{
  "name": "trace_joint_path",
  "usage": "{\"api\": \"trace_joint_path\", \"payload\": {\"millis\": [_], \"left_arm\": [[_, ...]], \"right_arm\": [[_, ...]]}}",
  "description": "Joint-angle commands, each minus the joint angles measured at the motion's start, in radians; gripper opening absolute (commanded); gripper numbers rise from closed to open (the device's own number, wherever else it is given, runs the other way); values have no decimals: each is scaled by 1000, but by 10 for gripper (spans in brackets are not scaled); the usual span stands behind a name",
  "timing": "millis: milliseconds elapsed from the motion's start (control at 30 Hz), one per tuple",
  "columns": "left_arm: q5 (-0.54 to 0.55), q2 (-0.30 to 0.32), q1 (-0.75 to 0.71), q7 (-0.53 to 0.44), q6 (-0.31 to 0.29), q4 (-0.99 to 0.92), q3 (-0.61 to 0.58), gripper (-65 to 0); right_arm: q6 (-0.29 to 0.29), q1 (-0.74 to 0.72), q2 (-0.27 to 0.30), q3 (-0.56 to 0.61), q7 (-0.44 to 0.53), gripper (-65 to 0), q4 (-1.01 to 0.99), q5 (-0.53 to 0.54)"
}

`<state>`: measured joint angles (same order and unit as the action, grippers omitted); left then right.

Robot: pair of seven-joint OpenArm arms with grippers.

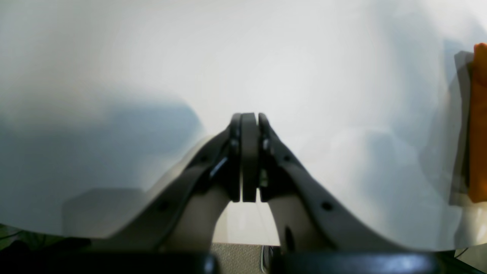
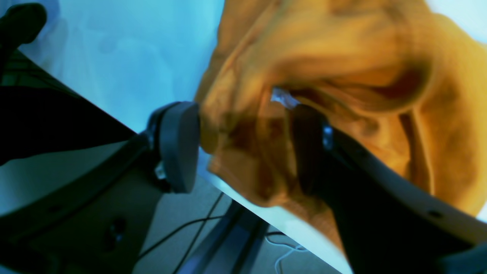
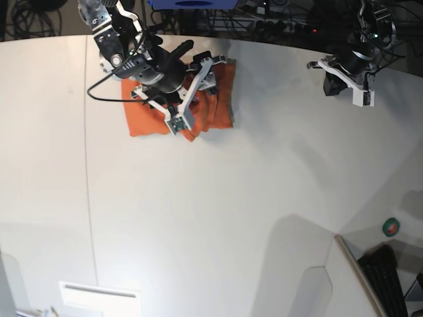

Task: Layout the t-shirt on the table in an organized manner, then fold the t-shirt properly
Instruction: 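Press the folded bundle down with the right gripper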

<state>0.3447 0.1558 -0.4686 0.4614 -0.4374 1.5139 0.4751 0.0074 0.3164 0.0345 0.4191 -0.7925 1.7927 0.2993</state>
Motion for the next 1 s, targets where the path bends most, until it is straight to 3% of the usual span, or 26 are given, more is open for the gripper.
{"api": "trace_joint_path", "payload": {"millis": [0,233,367,700,767,867,967], "left_arm": [[11,12,-3,-16,-4,14,6,-650],[11,12,-3,-16,-4,12,7,-650],[11,14,-2,-16,-4,12,7,-650],[11,15,1,-19,-4,12,49,-650],[11,15,14,-17,-4,9,103,-650],[11,15,29,-17,-4,-31,188,-650],[11,15,41,-20,-11,-74,236,-650]], "right_arm": [[7,-4,-6,2,15,-273,15,8],[7,-18,2,105,3,-275,17,2],[7,-58,5,194,-8,-275,19,-58],[7,-224,2,424,-160,-284,29,-88],[6,-225,25,415,-218,-369,141,-90],[4,-191,87,346,-247,-650,253,-90],[-16,-113,104,226,-172,-650,235,-90]]}}
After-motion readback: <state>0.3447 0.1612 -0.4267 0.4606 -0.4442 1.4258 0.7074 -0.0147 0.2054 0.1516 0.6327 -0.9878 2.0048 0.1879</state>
